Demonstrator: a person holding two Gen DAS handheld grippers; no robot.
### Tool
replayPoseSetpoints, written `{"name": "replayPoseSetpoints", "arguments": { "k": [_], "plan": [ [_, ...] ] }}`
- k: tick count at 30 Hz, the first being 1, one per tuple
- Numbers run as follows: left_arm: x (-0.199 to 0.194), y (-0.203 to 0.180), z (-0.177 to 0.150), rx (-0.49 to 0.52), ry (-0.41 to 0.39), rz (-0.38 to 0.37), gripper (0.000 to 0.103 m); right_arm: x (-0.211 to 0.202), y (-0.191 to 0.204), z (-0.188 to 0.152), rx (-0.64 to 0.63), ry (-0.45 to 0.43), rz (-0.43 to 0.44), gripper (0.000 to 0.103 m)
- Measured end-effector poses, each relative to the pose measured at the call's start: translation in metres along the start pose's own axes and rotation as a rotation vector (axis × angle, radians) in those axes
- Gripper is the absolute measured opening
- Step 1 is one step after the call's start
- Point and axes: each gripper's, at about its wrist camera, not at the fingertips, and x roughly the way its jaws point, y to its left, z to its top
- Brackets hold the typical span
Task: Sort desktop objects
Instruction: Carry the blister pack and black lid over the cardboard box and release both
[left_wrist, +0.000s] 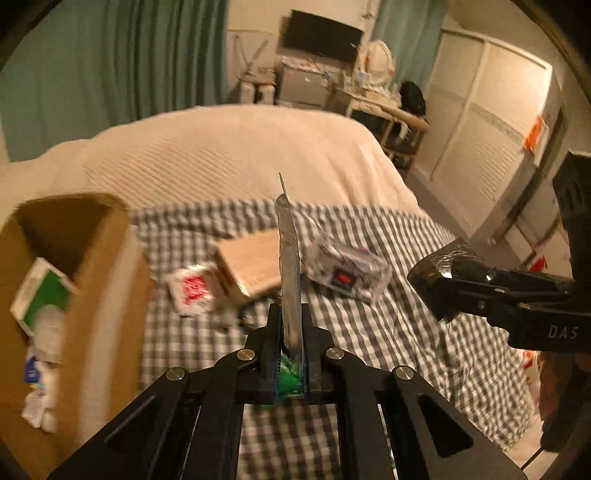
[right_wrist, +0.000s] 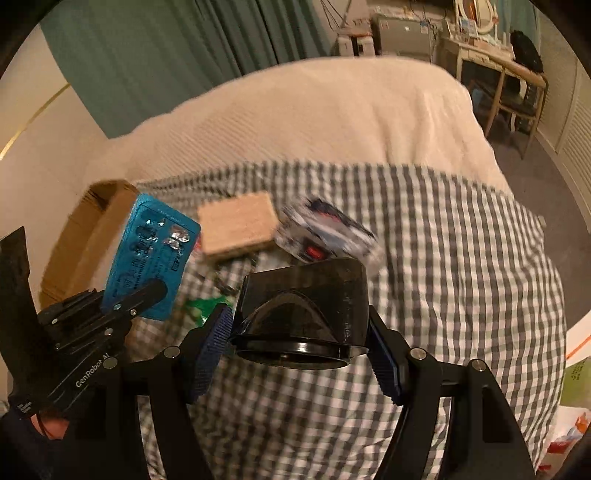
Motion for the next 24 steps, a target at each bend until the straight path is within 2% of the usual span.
{"name": "replayPoseSetpoints", "arguments": {
  "k": [5, 10, 14, 18, 24],
  "plan": [
    [-0.051, 0.039, 0.020, -0.063, -0.072, 0.051, 0.008, -0.032, 0.056, 0.020, -0.047, -0.079, 0.054, 0.070],
    [-0.084, 0.091, 0.024, -0.138, -0.067, 0.114, 0.008, -0.061, 0.125, 0.038, -0.114, -0.139, 0.133, 0.070],
    [-0.098, 0.137, 0.012, -0.183, -0.053, 0.165, 0.008, -0.071, 0.176, 0.048, -0.156, -0.177, 0.197, 0.070],
    [-0.099, 0.177, -0.007, -0.212, -0.030, 0.190, 0.008, -0.059, 0.221, 0.052, -0.190, -0.172, 0.241, 0.070],
    [-0.083, 0.219, -0.030, -0.208, 0.014, 0.216, 0.008, -0.009, 0.270, 0.056, -0.193, -0.105, 0.272, 0.070]
  ]
}}
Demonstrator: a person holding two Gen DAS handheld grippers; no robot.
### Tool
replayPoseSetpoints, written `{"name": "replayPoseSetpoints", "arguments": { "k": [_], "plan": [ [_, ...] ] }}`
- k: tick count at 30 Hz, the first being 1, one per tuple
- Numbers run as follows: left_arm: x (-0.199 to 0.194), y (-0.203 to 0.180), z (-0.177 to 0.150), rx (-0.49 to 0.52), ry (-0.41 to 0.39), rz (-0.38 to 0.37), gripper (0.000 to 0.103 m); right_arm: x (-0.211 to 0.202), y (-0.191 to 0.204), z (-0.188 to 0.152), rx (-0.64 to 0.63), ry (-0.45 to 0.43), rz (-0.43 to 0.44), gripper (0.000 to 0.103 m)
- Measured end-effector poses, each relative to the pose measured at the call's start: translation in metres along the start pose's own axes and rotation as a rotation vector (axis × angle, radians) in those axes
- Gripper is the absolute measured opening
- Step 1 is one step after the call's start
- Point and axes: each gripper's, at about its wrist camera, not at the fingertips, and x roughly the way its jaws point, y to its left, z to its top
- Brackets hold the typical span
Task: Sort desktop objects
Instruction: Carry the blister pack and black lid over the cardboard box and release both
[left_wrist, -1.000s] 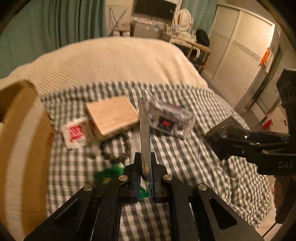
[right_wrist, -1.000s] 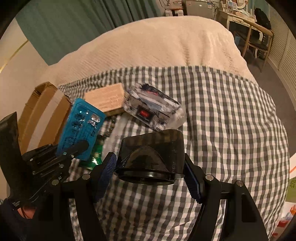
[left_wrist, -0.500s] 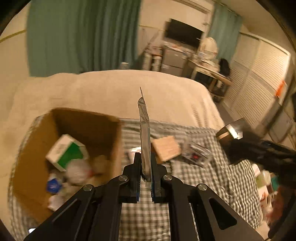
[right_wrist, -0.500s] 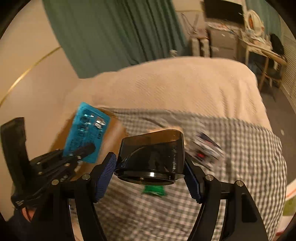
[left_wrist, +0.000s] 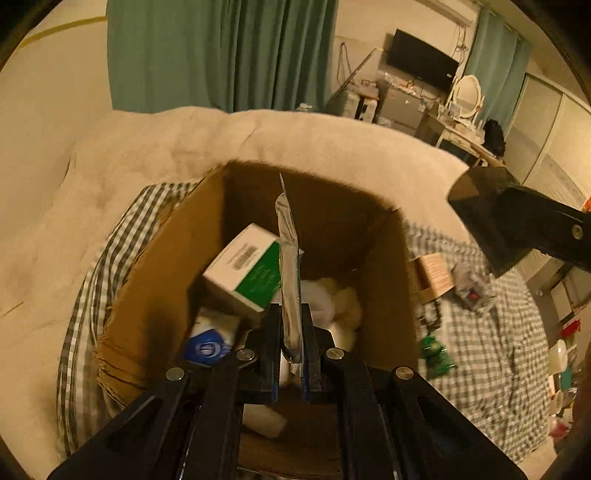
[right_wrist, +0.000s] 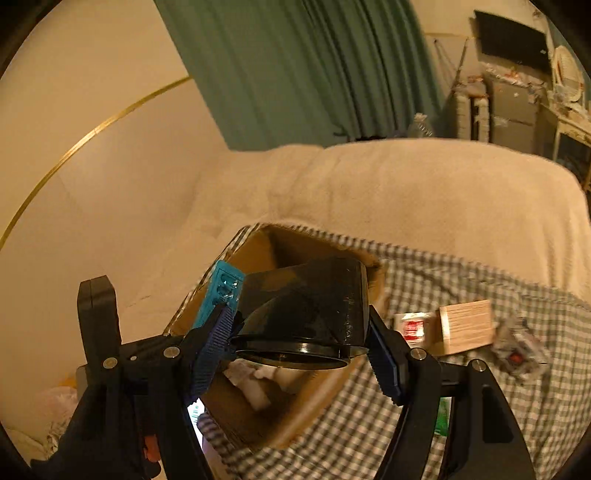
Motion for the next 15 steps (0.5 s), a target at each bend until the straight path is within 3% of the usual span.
{"name": "replayPoseSetpoints", "arguments": {
  "k": [6, 7, 10, 15],
  "plan": [
    [0.022, 0.017, -0.009, 0.006, 0.029, -0.012, 0.010, 0.059, 0.007, -0.008, 0.003, 0.069, 0.011, 0.070],
    [0.024, 0.019, -0.009, 0.007, 0.033, 0.006, 0.018, 0.067, 0.008, -0.010, 0.006, 0.076, 0.017, 0.071],
    [0.029, 0.023, -0.009, -0.017, 0.058, 0.044, 0.058, 0.078, 0.011, -0.011, -0.019, 0.072, 0.012, 0.073],
    [0.021, 0.023, -0.009, -0.050, 0.049, 0.061, 0.062, 0.071, 0.011, -0.010, -0.071, 0.030, -0.024, 0.082]
  ]
}}
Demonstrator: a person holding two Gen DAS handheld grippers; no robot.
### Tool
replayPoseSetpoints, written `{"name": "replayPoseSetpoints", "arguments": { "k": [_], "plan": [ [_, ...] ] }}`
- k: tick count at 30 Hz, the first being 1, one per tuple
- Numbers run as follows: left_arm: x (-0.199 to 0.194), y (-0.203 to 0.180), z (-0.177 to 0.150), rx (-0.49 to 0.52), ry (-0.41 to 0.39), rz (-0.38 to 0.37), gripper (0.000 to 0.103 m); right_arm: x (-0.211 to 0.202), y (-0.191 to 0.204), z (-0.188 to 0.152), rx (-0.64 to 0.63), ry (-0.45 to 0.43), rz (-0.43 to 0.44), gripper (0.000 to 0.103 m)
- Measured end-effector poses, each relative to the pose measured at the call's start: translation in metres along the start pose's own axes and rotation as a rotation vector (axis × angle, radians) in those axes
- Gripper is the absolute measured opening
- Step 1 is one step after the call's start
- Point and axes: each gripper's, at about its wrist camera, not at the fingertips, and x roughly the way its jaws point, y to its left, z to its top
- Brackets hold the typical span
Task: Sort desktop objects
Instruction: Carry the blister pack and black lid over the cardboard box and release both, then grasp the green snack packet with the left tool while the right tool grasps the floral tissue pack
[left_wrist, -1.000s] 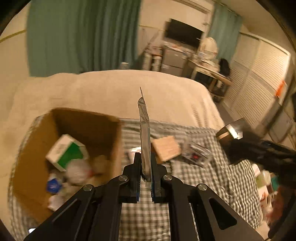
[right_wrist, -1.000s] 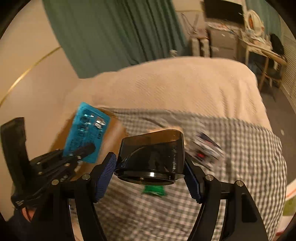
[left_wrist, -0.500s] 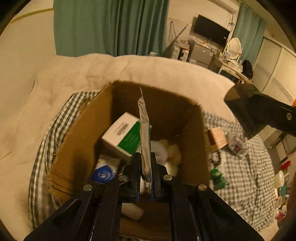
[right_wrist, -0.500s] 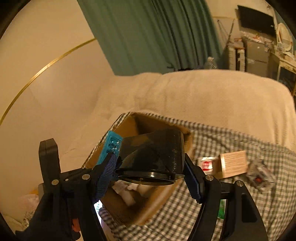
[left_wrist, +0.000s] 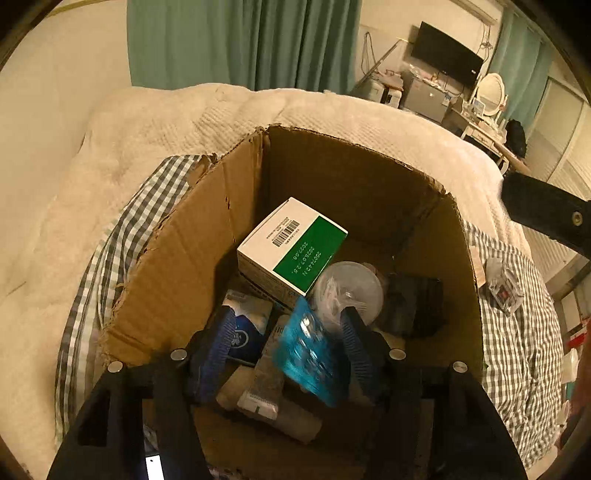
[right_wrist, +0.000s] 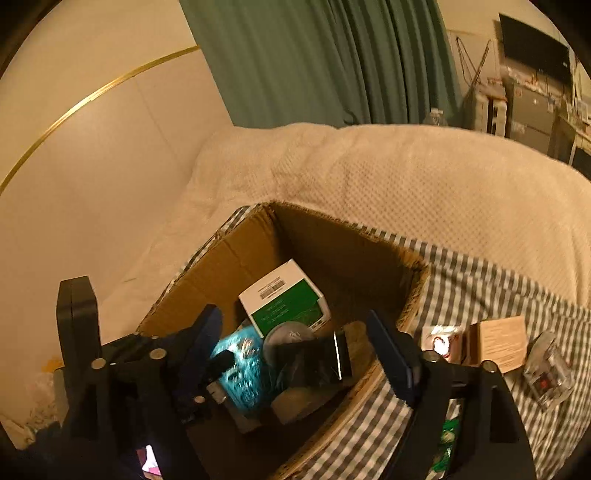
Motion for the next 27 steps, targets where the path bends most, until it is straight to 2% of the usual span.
{"name": "replayPoseSetpoints", "arguments": {
  "k": [4, 7, 11, 15, 17, 19, 21, 27],
  "plan": [
    [-0.020, -0.016, -0.001, -0.002, -0.014, -0.018, 0.062, -0.021, -0.014, -0.002, 0.027, -0.021, -0.029, 0.083],
    [-0.037, -0.041, -0.003, 0.029, -0.036, -0.034, 0.069, -0.043, -0.030, -0.007, 0.047, -0.031, -0.064, 0.083],
    [-0.061, -0.086, -0.005, 0.077, -0.072, -0.055, 0.073, -0.083, -0.053, -0.016, 0.080, -0.062, -0.128, 0.083],
    [-0.072, -0.129, -0.006, 0.101, -0.072, -0.091, 0.076, -0.130, -0.080, -0.026, 0.134, -0.096, -0.160, 0.083],
    [-0.075, -0.150, -0.009, 0.106, -0.070, -0.107, 0.087, -0.154, -0.093, -0.033, 0.138, -0.112, -0.194, 0.084],
    [-0.076, -0.173, -0.014, 0.107, -0.073, -0.114, 0.091, -0.177, -0.106, -0.043, 0.143, -0.126, -0.222, 0.086],
    [-0.071, -0.192, -0.020, 0.120, -0.064, -0.119, 0.091, -0.190, -0.117, -0.051, 0.146, -0.125, -0.242, 0.086],
    [-0.024, -0.240, -0.046, 0.154, 0.023, -0.100, 0.091, -0.205, -0.159, -0.090, 0.079, -0.058, -0.290, 0.086]
  ]
}}
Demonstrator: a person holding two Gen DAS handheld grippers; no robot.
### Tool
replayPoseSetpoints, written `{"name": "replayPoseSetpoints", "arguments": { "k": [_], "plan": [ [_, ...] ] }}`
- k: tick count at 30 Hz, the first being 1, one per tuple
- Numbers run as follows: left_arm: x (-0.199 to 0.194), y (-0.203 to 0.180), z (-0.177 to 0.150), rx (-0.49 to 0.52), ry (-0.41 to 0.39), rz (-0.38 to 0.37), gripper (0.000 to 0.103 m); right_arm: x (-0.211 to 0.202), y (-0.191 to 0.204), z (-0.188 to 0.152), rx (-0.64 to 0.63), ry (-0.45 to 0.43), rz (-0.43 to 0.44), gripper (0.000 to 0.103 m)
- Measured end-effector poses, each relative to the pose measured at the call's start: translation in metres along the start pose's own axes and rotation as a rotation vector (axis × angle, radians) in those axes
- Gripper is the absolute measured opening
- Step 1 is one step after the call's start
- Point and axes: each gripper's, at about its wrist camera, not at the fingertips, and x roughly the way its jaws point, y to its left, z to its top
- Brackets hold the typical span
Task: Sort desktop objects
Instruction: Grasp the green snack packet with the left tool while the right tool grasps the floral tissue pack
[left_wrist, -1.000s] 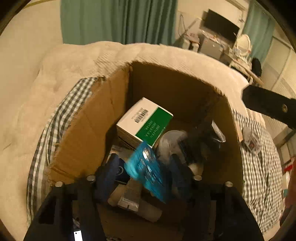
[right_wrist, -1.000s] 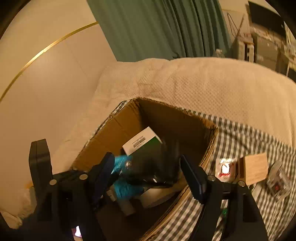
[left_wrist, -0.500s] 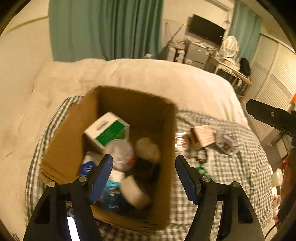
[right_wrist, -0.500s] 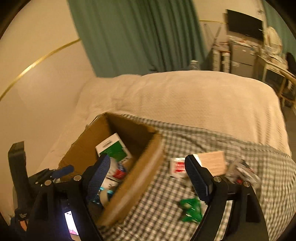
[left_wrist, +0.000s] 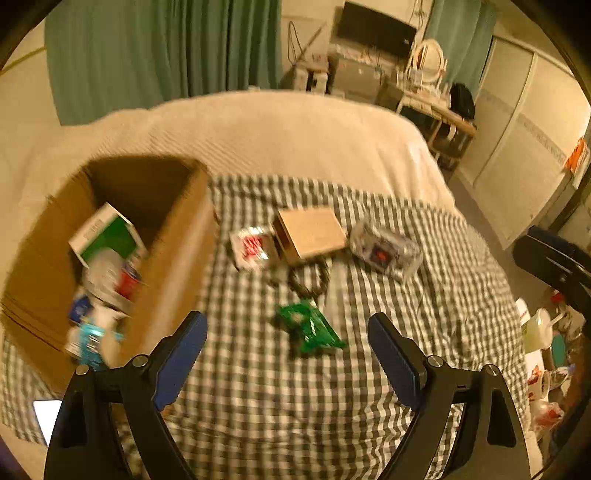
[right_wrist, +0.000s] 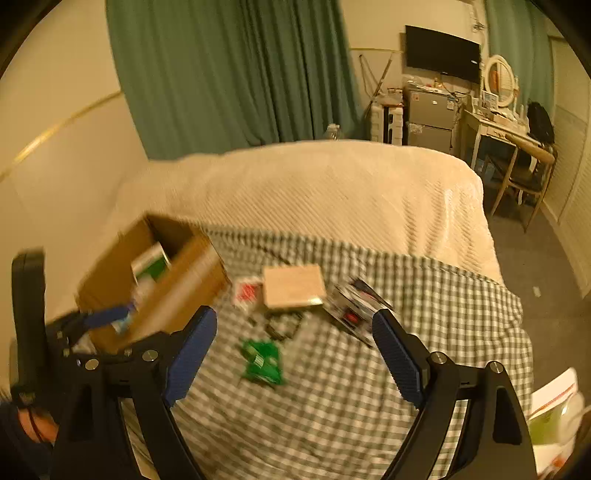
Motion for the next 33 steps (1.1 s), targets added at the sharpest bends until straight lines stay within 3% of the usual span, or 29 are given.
{"name": "replayPoseSetpoints", "arguments": {
  "k": [10, 17, 24, 28, 30, 32, 33],
  "plan": [
    [0.109, -0.014, -0.030, -0.040, 0.127, 0.047, 0.091, 0.064, -0.055, -0.047, -0.159, 0.113, -0.065, 0.086],
    [0.148, -0.005, -0.029, -0.078, 0.160, 0.032, 0.091, 0.127, -0.070, -0.054, -0.180, 0.170, -0.067, 0.086],
    [0.167, -0.008, -0.031, -0.003, 0.154, 0.026, 0.091, 0.176, -0.078, -0.052, -0.181, 0.205, -0.068, 0.086],
    [0.166, -0.010, -0.034, 0.081, 0.117, 0.035, 0.078, 0.198, -0.084, -0.047, -0.164, 0.210, -0.068, 0.086],
    [0.165, -0.007, -0.035, 0.096, 0.111, 0.021, 0.066, 0.209, -0.087, -0.045, -0.151, 0.214, -0.069, 0.086],
    [0.163, -0.005, -0.036, 0.116, 0.100, 0.011, 0.043, 0.217, -0.086, -0.044, -0.160, 0.217, -0.072, 0.086],
    [0.163, -0.003, -0.035, 0.123, 0.103, -0.001, 0.041, 0.221, -0.085, -0.043, -0.166, 0.219, -0.075, 0.086]
  ]
}}
